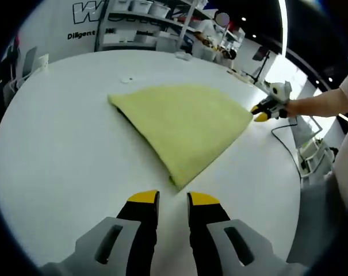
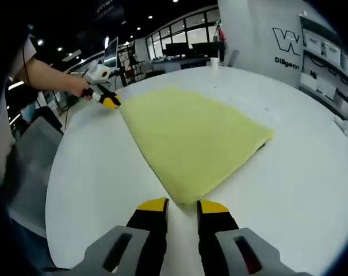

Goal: Fold the garment on the visible template until the final outline fits inside the template.

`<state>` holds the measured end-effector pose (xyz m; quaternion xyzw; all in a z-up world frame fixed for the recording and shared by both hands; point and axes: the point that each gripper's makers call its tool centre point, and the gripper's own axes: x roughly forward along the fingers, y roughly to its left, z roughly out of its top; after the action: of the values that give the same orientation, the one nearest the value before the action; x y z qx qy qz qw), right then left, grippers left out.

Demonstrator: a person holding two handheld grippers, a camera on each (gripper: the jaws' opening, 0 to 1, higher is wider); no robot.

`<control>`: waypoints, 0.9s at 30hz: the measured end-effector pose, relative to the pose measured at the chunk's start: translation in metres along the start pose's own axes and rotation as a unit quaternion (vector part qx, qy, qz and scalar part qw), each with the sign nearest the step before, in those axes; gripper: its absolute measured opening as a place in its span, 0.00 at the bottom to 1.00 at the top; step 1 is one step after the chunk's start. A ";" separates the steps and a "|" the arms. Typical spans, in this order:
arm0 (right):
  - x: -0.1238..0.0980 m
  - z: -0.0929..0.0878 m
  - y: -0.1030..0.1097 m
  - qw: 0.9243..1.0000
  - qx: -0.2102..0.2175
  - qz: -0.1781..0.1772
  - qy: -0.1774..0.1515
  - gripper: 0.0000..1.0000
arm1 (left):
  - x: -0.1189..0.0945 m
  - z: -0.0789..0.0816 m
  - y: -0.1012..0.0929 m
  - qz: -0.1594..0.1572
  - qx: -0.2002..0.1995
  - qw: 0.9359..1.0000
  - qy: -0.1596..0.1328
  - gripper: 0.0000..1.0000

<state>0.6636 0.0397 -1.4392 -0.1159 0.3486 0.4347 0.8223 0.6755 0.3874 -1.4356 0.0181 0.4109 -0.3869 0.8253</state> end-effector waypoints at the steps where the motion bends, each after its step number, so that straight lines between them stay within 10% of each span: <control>1: 0.000 0.000 0.000 1.000 -0.003 0.000 0.000 0.10 | 0.001 0.002 0.000 0.000 -0.001 1.000 -0.005 0.14; 27: -0.006 -0.007 0.001 0.998 -0.050 0.031 -0.004 0.00 | 0.002 0.003 -0.004 -0.015 0.047 0.999 0.000 0.00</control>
<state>0.6572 0.0332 -1.4398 -0.1444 0.3268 0.4777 0.8026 0.6752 0.3827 -1.4339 0.0511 0.3929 -0.4180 0.8175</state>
